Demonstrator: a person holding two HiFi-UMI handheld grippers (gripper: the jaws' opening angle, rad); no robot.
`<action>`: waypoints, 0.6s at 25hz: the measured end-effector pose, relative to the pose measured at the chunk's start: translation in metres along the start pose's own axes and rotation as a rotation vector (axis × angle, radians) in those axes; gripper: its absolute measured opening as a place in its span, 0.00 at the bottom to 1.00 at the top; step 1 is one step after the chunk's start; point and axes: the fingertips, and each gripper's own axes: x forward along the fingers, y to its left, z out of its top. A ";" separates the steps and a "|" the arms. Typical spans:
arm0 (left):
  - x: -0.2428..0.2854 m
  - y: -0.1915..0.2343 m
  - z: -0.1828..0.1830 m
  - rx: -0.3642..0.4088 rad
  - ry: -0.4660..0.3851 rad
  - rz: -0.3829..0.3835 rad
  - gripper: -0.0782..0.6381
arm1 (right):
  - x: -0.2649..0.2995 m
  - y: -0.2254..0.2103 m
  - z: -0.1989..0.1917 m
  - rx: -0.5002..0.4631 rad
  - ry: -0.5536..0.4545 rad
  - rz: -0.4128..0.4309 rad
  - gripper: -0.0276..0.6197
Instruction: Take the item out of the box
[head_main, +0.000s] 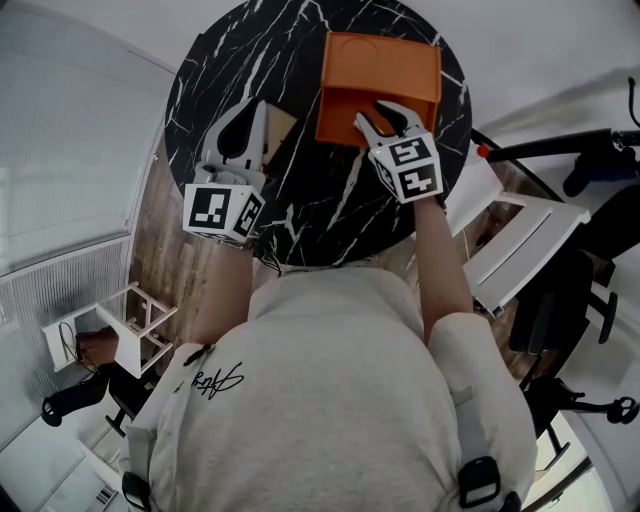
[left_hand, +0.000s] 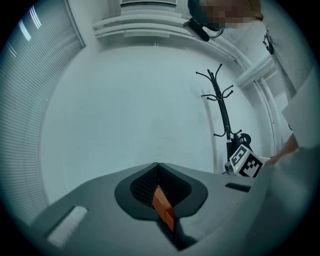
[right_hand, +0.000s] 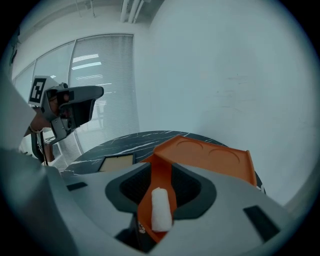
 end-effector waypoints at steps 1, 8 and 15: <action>0.000 0.000 -0.001 0.000 0.001 0.001 0.11 | 0.002 -0.001 -0.004 0.001 0.009 0.000 0.20; 0.002 -0.001 -0.002 -0.002 0.005 -0.002 0.11 | 0.012 -0.002 -0.023 0.001 0.069 0.005 0.21; 0.001 0.002 -0.003 0.002 0.012 0.003 0.11 | 0.020 0.002 -0.038 -0.035 0.148 0.014 0.21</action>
